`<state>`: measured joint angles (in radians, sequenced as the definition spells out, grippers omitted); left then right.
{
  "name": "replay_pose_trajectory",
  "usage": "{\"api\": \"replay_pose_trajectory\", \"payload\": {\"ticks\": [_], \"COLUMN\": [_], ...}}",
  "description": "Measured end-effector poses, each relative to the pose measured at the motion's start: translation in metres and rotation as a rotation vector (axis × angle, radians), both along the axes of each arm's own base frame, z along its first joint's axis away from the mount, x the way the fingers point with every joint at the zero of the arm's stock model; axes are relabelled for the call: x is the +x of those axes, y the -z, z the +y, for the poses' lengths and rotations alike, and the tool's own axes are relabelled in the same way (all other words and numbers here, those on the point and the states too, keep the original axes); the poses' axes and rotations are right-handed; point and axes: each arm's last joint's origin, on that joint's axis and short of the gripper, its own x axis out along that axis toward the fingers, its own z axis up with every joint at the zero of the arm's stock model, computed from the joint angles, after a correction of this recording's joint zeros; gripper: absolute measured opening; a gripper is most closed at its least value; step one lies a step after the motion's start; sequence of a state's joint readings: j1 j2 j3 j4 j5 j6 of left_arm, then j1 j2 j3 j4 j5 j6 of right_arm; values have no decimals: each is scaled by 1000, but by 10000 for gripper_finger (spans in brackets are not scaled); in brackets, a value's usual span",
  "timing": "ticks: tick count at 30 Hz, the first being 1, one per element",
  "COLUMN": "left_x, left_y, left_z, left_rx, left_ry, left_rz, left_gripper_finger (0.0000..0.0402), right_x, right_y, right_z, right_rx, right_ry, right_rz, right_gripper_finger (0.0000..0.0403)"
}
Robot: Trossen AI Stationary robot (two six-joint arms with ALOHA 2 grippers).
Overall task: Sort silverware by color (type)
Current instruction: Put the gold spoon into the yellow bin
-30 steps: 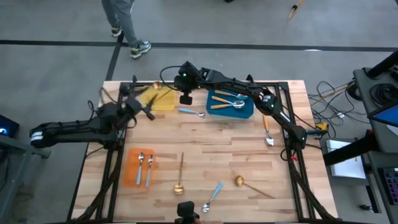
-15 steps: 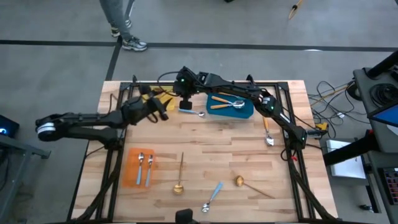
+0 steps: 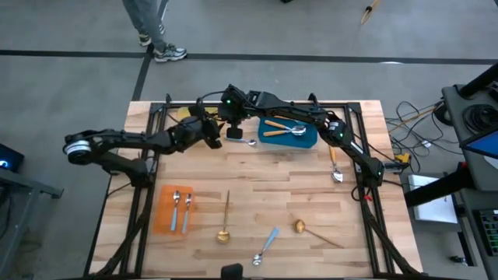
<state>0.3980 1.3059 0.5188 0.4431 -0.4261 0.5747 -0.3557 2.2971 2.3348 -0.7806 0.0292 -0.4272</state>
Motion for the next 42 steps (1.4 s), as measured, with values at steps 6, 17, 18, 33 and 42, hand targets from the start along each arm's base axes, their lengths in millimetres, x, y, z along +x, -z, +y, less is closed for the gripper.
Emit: {"api": "replay_pose_trajectory", "payload": {"ticks": [6, 17, 18, 33, 42], "left_x": [5, 6, 6, 5, 6], "left_y": [4, 6, 6, 6, 4], "left_z": [4, 8, 8, 9, 9], "left_rx": [-7, -16, -16, -6, -12], "left_ry": [-16, -30, -30, -29, -34], "left_rz": [22, 27, 28, 41, 18], "left_gripper_finger": [191, 139, 131, 10, 7], "right_x": [0, 2, 2, 2, 1], "right_y": [1, 0, 0, 0, -3], "right_z": [3, 8, 8, 8, 9], "right_rx": [-6, -11, -11, 2, 20], "right_ry": [-17, -26, -26, -18, -1], "right_rz": [12, 11, 11, 8, -6], "right_gripper_finger": [9, 9, 9, 20, 74]}}
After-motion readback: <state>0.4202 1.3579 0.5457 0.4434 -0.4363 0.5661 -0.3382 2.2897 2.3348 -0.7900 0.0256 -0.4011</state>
